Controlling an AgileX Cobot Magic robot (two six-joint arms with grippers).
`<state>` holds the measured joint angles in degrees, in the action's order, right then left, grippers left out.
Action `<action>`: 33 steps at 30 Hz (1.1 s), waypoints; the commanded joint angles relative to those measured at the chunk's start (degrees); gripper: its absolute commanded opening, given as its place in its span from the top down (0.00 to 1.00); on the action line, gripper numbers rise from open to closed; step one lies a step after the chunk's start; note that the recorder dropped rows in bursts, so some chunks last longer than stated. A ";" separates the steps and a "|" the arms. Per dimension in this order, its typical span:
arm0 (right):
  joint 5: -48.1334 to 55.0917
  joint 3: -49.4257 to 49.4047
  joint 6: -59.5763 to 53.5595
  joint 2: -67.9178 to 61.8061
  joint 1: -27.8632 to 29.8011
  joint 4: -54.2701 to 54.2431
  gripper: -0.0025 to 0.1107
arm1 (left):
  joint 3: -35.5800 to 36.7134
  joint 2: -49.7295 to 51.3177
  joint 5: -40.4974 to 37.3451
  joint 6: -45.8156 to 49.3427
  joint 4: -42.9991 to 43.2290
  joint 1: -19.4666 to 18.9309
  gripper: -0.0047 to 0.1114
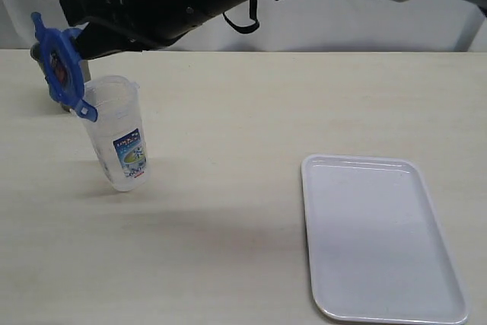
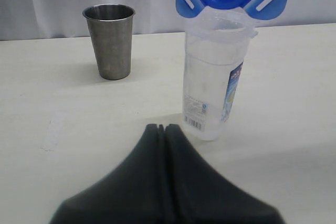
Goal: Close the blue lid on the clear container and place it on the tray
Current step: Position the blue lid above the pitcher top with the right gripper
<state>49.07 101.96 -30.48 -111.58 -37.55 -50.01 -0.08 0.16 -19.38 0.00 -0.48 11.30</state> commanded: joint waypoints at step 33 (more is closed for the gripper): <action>-7.22 0.63 4.78 -2.75 0.22 11.91 0.94 | 0.08 -0.16 0.38 0.00 -0.17 -0.27 0.96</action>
<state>43.23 101.96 -25.88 -114.68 -37.55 -38.55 -0.08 0.16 -19.38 0.00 -0.48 11.30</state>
